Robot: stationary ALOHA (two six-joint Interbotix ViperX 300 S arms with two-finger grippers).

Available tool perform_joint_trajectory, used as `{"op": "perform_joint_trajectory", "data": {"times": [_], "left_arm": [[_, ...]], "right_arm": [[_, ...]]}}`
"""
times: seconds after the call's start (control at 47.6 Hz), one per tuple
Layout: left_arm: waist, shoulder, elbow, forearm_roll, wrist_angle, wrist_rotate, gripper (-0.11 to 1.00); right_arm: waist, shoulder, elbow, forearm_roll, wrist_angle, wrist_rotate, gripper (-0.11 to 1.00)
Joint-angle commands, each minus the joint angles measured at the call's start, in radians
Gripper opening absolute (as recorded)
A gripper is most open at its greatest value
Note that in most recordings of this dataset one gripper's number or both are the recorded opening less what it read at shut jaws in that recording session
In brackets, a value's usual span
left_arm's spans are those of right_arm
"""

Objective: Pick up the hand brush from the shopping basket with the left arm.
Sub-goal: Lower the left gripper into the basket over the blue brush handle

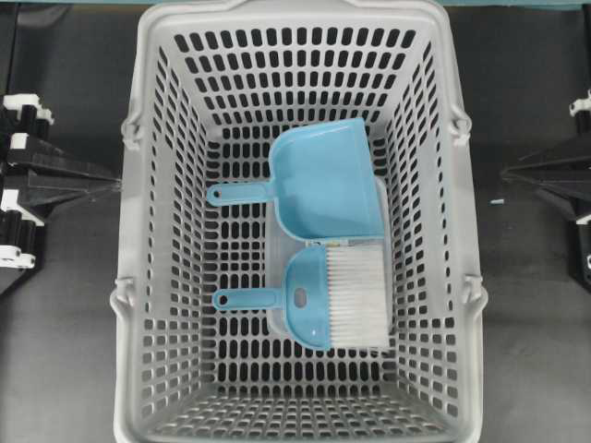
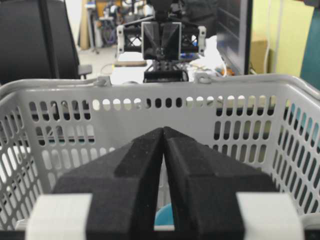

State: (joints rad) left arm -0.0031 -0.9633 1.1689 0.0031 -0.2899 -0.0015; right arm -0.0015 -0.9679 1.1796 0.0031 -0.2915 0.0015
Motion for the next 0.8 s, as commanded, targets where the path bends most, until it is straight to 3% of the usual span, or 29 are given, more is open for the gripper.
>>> {"op": "perform_joint_trajectory", "data": {"times": [0.0,0.084,0.294,0.778], "left_arm": [[-0.002,0.005,-0.060,0.040,0.055,-0.025,0.06],[-0.002,0.020,-0.129,0.041,0.173,-0.051,0.00],[-0.021,0.118,-0.299,0.041,0.426,-0.064,0.00],[-0.100,0.506,-0.762,0.041,0.992,-0.067,0.00]], "right_arm": [[-0.006,0.011,-0.020,0.002,-0.003,0.006,0.00],[-0.006,0.003,-0.034,0.020,0.057,0.012,-0.01],[-0.008,-0.021,-0.104,0.018,0.264,0.015,-0.01],[-0.008,-0.048,-0.149,0.015,0.434,0.008,-0.01]]}}
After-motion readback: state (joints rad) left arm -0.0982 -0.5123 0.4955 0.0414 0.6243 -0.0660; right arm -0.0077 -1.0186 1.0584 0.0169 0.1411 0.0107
